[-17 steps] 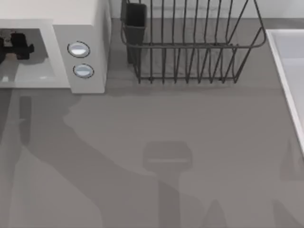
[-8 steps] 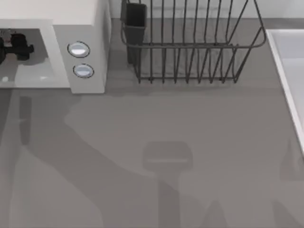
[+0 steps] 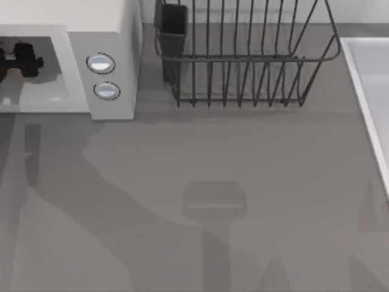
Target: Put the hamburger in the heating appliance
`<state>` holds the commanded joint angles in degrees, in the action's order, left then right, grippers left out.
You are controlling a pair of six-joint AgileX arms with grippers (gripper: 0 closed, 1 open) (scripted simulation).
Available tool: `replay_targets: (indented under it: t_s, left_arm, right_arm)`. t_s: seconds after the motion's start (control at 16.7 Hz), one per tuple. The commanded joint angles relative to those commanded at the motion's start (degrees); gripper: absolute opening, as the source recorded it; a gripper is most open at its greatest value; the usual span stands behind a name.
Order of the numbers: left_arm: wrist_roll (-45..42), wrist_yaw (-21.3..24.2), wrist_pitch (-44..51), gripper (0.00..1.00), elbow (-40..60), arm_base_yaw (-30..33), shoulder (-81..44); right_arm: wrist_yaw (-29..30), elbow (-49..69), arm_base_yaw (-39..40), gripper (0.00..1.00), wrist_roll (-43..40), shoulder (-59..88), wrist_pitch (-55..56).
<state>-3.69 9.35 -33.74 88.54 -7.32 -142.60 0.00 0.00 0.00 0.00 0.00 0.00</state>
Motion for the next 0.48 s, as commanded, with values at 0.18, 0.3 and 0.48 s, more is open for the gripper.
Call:
replay_targets:
  t_s: [0.18,0.3,0.48]
  left_arm:
    - [0.0,0.0,0.0,0.98,0.0,0.0,0.0]
    - [0.0,0.0,0.0,1.0,0.0,0.0,0.0]
    - [0.0,0.0,0.0,1.0,0.0,0.0,0.0]
  right_arm:
    - [0.0,0.0,0.0,1.0,0.0,0.0,0.0]
    - [0.0,0.0,0.0,1.0,0.0,0.0,0.0]
    - [0.0,0.0,0.0,1.0,0.0,0.0,0.0]
